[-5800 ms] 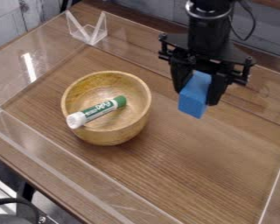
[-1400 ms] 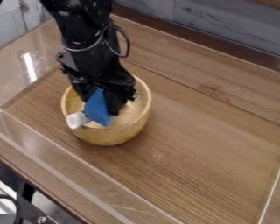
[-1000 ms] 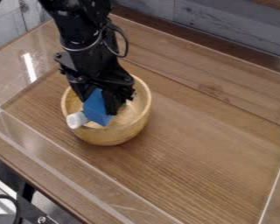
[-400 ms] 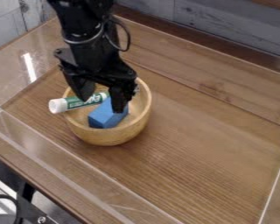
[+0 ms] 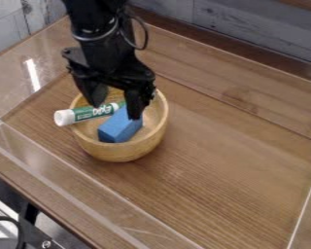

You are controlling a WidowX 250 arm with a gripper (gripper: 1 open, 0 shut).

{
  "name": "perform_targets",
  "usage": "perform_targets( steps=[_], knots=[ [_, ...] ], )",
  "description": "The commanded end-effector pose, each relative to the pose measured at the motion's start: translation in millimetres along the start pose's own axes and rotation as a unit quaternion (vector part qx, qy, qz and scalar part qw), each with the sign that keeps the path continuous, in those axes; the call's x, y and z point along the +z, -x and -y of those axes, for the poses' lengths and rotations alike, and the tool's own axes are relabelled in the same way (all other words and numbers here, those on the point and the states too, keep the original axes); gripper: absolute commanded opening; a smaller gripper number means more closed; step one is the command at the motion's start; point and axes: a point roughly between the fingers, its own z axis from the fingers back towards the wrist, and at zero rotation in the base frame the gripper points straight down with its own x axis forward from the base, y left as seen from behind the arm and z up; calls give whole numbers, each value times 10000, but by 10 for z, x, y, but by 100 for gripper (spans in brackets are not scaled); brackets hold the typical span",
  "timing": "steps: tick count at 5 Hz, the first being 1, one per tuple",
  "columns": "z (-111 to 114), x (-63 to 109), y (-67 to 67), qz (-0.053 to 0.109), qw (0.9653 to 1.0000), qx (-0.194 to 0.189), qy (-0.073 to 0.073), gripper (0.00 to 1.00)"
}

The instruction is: Put the blue block in the brown bowl

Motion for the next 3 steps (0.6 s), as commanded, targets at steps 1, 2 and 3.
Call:
perform_targets(
  steps=[1, 2, 3],
  knots=[
    [21, 130, -138, 237, 9997, -48, -18, 100],
    [42, 144, -150, 229, 9997, -55, -10, 100],
    [63, 158, -159, 219, 9997, -64, 0, 100]
  ],
)
